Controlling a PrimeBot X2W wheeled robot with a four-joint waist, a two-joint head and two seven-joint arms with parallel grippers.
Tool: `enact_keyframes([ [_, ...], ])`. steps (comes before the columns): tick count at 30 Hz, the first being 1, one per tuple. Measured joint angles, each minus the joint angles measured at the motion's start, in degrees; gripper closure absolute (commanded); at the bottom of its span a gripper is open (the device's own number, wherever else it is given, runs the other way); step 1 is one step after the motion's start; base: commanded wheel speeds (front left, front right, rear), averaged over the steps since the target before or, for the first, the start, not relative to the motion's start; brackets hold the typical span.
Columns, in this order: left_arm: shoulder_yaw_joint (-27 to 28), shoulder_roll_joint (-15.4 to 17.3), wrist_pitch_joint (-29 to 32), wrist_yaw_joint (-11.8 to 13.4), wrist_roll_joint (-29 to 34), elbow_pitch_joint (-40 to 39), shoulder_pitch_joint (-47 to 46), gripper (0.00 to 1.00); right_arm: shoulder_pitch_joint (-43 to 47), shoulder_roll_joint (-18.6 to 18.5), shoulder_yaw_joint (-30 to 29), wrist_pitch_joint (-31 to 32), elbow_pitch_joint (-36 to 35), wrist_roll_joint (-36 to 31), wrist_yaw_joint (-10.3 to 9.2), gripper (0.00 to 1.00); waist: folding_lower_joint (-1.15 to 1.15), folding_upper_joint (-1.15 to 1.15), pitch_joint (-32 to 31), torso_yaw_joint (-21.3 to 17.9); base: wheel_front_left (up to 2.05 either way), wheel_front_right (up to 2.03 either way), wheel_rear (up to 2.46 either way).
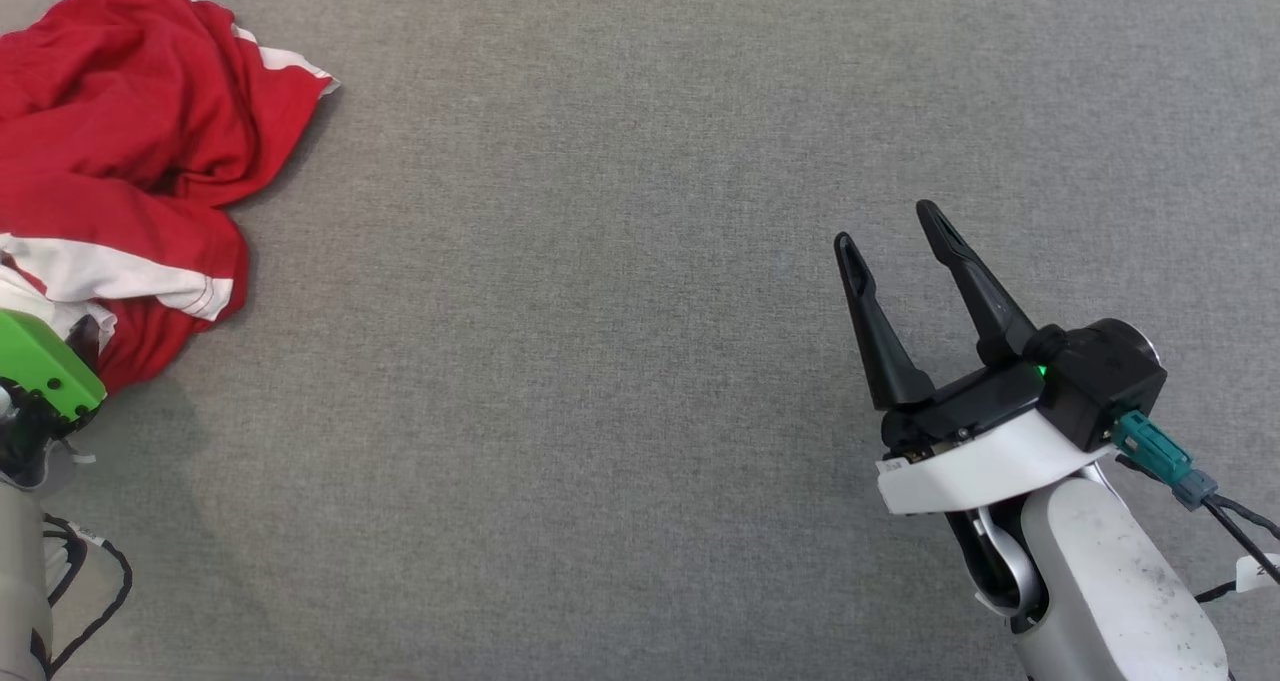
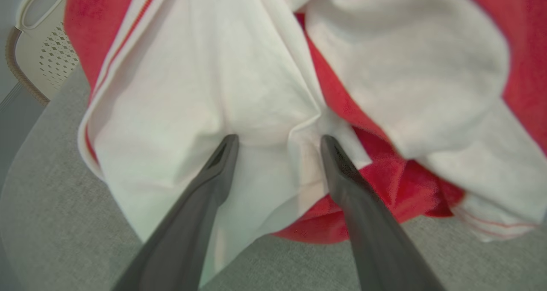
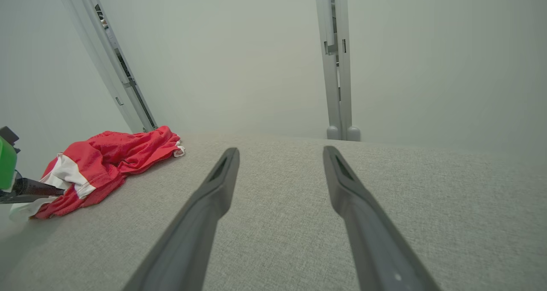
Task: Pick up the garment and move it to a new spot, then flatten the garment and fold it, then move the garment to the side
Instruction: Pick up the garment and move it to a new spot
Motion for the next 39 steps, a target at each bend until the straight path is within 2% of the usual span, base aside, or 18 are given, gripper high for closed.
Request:
enact_keyframes([
  [3, -0.20, 0.07, -0.73, -0.67, -0.21, 1.59, -0.97, 0.00, -0.03, 0.00, -0.20, 0.00, 0.01, 0.00, 0.00, 0.00, 0.00, 0.00, 0.80, -0.89, 0.00, 0.00, 0.00],
  [4, -0.36, 0.08, -1.40, -0.98, -0.31, 1.88, -1.04, 0.23, -0.07, 0.03, -0.23, 0.00, 0.04, 0.00, 0.00, 0.00, 0.00, 0.00, 0.97, -1.07, 0.00, 0.00, 0.00],
  [5, -0.52, 0.10, -2.07, -1.09, -0.35, 2.21, -1.10, 0.71, -0.10, 0.10, -0.20, 0.00, 0.11, -0.01, 0.00, 0.00, 0.00, 0.00, 1.05, -1.19, 0.00, 0.00, 0.00],
  [6, -0.71, 0.10, -2.37, -1.31, -0.36, 2.55, -1.19, 1.00, -0.10, 0.12, -0.19, 0.00, 0.16, -0.01, 0.00, 0.00, 0.00, 0.00, 1.01, -1.20, 0.00, 0.00, 0.00],
  [16, -4.46, 1.42, -6.56, -2.22, -0.12, 3.91, -1.57, 1.00, 0.30, 0.56, 0.23, 0.00, 1.08, 0.05, 0.00, 0.00, 0.00, 0.00, -1.92, -0.41, 0.00, 0.00, 0.00],
  [23, -10.27, 4.64, -11.11, -2.29, -0.09, -2.66, -1.45, 1.00, 2.16, 1.65, 0.59, 0.00, 1.72, 0.66, 0.00, 0.00, 0.00, 0.00, -6.24, -0.25, 0.00, 0.00, 0.00],
  [28, -16.41, 6.42, -12.18, -2.29, -1.22, -11.62, -1.41, 1.00, 4.12, 2.29, 0.40, 0.00, 2.20, 1.08, 0.00, 0.00, 0.00, 0.00, -9.84, -0.38, 0.00, 0.00, 0.00],
  [32, -20.95, 7.24, -11.81, -2.29, -4.11, -22.24, -1.38, 1.00, 5.28, 3.16, 0.11, 0.00, 2.03, 1.08, 0.00, 0.00, -0.01, 0.00, -12.87, -0.88, 0.00, 0.00, 0.00],
  [39, -23.56, 7.26, -9.46, -1.52, -4.97, -41.21, 0.83, 1.00, 5.91, 3.88, -0.51, 0.00, 1.51, 1.12, 0.00, 0.00, -0.01, 0.00, -15.39, -4.23, 0.00, 0.00, 0.00],
])
